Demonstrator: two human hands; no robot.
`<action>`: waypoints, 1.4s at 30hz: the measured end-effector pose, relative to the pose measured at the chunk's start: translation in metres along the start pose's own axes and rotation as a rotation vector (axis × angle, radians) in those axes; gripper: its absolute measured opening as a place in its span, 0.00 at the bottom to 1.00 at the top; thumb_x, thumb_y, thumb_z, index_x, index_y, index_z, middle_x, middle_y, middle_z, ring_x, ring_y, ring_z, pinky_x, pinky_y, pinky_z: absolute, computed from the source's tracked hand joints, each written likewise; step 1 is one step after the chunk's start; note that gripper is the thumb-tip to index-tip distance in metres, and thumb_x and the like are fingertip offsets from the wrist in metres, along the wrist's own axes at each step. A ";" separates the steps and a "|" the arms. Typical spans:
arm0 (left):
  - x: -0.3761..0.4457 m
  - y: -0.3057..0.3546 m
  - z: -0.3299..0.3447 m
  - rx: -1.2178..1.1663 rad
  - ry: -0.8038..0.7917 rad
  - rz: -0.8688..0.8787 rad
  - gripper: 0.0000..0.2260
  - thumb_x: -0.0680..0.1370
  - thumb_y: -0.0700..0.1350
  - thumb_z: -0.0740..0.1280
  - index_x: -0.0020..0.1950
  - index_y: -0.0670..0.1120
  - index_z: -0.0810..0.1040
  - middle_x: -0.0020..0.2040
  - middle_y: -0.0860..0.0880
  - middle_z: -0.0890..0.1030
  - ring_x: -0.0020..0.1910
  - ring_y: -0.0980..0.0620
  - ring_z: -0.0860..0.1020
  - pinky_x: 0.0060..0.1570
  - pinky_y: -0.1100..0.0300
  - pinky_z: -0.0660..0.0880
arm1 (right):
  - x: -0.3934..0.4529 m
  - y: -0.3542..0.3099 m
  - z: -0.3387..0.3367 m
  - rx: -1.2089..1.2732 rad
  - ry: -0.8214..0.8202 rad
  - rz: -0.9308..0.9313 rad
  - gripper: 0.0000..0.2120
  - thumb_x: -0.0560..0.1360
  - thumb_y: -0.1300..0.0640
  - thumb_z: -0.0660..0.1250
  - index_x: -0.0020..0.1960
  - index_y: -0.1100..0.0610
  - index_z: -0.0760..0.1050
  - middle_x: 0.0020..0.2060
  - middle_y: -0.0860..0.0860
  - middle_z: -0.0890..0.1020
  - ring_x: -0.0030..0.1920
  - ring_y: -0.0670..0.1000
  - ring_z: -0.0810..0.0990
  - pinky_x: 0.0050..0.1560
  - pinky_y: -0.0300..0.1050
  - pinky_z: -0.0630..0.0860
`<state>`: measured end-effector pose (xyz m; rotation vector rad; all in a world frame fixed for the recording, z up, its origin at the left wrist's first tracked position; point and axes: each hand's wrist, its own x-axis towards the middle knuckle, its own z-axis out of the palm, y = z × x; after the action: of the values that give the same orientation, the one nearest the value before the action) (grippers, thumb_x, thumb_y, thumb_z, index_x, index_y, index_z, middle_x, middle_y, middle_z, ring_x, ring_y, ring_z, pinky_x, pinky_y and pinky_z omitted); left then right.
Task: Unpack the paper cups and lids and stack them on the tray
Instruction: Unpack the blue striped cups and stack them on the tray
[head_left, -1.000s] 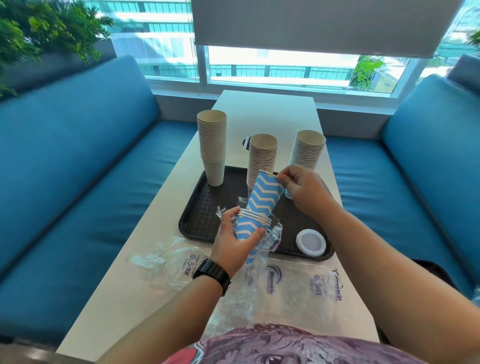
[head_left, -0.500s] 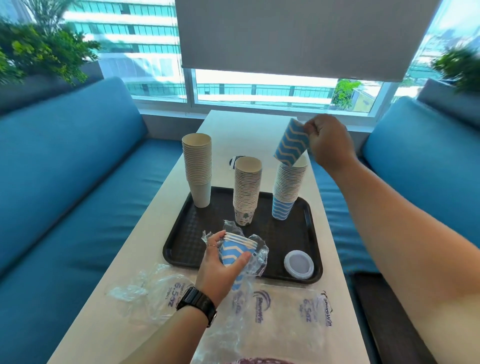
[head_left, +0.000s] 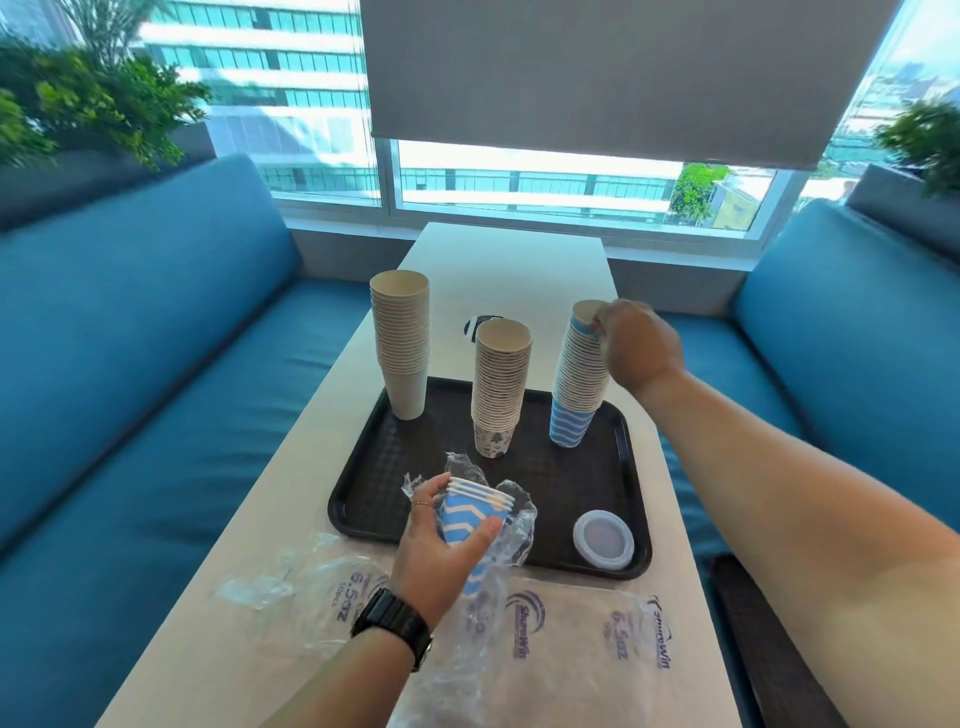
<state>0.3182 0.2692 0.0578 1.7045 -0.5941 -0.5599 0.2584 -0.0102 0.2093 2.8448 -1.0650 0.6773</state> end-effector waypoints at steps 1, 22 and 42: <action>0.000 -0.001 0.000 -0.004 0.001 -0.005 0.29 0.73 0.50 0.75 0.67 0.59 0.63 0.59 0.52 0.77 0.51 0.57 0.82 0.49 0.59 0.82 | -0.002 -0.001 0.003 0.001 -0.003 0.003 0.11 0.81 0.59 0.58 0.56 0.58 0.78 0.54 0.54 0.79 0.59 0.56 0.74 0.50 0.49 0.73; -0.004 0.006 -0.001 -0.020 0.027 0.003 0.29 0.72 0.50 0.76 0.67 0.57 0.64 0.57 0.52 0.78 0.48 0.58 0.82 0.47 0.64 0.81 | -0.075 -0.044 0.015 0.421 0.065 -0.102 0.08 0.76 0.59 0.68 0.54 0.56 0.82 0.53 0.52 0.83 0.58 0.55 0.75 0.61 0.48 0.68; -0.004 0.006 -0.001 0.009 0.007 0.010 0.31 0.71 0.53 0.76 0.68 0.55 0.63 0.61 0.48 0.76 0.53 0.53 0.81 0.51 0.55 0.82 | -0.155 -0.076 0.036 0.838 -0.408 0.091 0.06 0.79 0.56 0.65 0.50 0.50 0.81 0.43 0.45 0.83 0.46 0.44 0.81 0.49 0.44 0.80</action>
<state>0.3156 0.2715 0.0645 1.7102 -0.6000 -0.5446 0.2167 0.1379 0.1227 3.8041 -1.1654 0.6861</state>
